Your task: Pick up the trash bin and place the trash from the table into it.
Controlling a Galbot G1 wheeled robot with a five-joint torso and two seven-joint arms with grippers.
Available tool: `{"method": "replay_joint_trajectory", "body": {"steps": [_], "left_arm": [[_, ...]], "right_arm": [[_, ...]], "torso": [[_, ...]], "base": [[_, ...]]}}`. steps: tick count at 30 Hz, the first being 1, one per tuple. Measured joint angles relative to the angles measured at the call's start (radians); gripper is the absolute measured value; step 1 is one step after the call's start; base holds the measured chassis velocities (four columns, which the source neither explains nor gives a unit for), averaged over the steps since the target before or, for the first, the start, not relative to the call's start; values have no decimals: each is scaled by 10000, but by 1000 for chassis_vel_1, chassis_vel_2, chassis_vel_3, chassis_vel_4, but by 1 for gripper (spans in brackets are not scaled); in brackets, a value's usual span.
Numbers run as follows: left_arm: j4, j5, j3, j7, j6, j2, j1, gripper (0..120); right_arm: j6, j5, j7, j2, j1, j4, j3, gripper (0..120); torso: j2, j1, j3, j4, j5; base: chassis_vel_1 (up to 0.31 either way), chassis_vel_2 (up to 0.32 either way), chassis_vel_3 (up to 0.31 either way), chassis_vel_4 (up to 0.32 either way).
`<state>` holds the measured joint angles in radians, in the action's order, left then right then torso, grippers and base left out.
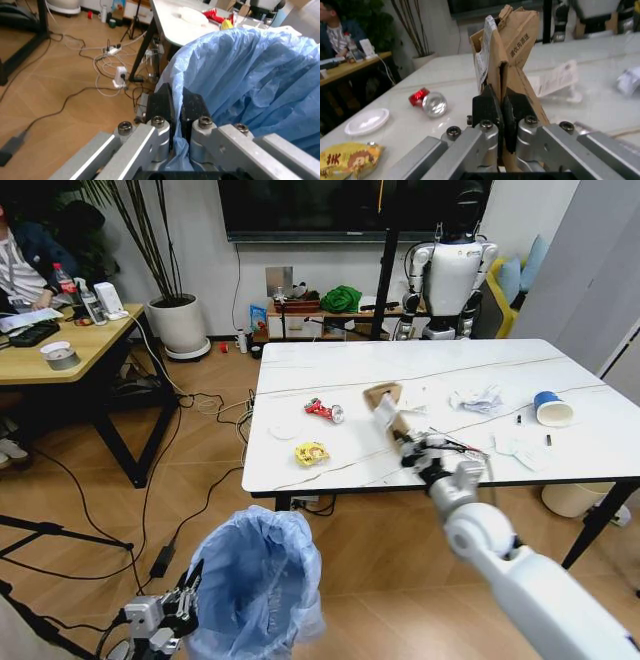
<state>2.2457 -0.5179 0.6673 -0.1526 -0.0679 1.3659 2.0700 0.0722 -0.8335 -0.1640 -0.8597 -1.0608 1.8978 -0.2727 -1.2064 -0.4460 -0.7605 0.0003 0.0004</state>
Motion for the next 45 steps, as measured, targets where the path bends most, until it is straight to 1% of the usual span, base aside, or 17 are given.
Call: {"method": "replay_joint_trajectory", "body": {"steps": [2,3,8,9,11,15,19,21,23,24,27,30,31,35,36,40,45], "left_arm": [[-45,0,-131,84,22,-62,-88,0],[-81,-11,-267,145,47,-128,-182,0],[-104,-255,-1004,300,232,-503,-654,0],[-104,-255,-1004,300,232,-503,-654,0],[-85,-363,-1257,374,333,-733,-834,0],[-210,-659,-1568,512,393,-1239,-1136,0],[-525,-978,-1728,514,314,-1497,-1341,0],[-762,-1220,-1856,514,288,-1638,-1521,0],[-854,-1309,-1918,487,251,-1622,-1578,0],[-854,-1309,-1918,487,251,-1622,-1578,0],[-948,-1382,-1923,457,218,-1548,-1677,0],[-1019,-1567,-1920,448,269,-1601,-1857,0],[-1019,-1567,-1920,448,269,-1601,-1857,0],[-1144,-1725,-1873,426,301,-1718,-1916,0],[-1144,-1725,-1873,426,301,-1718,-1916,0],[-1214,-1790,-1850,418,308,-1713,-1925,0],[-1233,-1833,-1756,409,309,-1712,-1907,0]], "right_arm": [[-129,-36,261,195,-242,139,-388,0],[-292,-98,581,454,-574,321,-848,0],[-1049,-382,1406,1741,-2694,1670,-2664,0],[-1049,-382,1406,1741,-2694,1670,-2664,0],[-1177,-397,1637,1905,-3365,2242,-3258,0],[-1259,-324,2146,1919,-4290,3266,-3859,0],[-1375,-111,2610,1939,-4757,3628,-3912,0],[-1547,155,3106,2031,-5142,3771,-3871,0],[-1762,543,3722,2477,-5324,3787,-3567,0],[-1762,543,3722,2477,-5324,3787,-3567,0],[-1943,973,4435,3087,-5425,3763,-3245,0],[-2031,1146,5062,3624,-5450,3771,-3094,0],[-2031,1146,5062,3624,-5450,3771,-3094,0],[-2142,1012,5427,4415,-5230,3634,-2976,0],[-2142,1012,5427,4415,-5230,3634,-2976,0],[-2092,1026,5467,5121,-5198,3667,-2590,0],[-1990,1368,5531,5484,-5154,3722,-2077,0]], "torso": [[0,0,0,-2,-1],[0,0,0,-1,-1],[0,1,1,-6,-6],[0,1,1,-6,-6],[0,1,1,-5,-4],[0,0,1,-3,-4],[0,1,1,2,-3],[0,1,1,-5,-4],[0,1,1,-5,-4],[0,1,1,-5,-4],[0,1,1,4,-3],[0,0,0,-2,-3],[0,0,0,-2,-3],[0,0,0,-1,-3],[0,0,0,-1,-3],[0,0,0,-1,-6],[0,0,0,-2,-3]], "base": [[0,0,0,0],[0,0,0,0],[0,0,0,0],[0,0,0,0],[0,0,0,0],[0,0,0,0],[0,0,0,0],[0,0,0,0],[0,0,0,0],[0,0,0,0],[0,0,0,0],[0,0,0,0],[0,0,0,0],[0,0,0,0],[0,0,0,0],[0,0,0,0],[0,0,0,0]]}}
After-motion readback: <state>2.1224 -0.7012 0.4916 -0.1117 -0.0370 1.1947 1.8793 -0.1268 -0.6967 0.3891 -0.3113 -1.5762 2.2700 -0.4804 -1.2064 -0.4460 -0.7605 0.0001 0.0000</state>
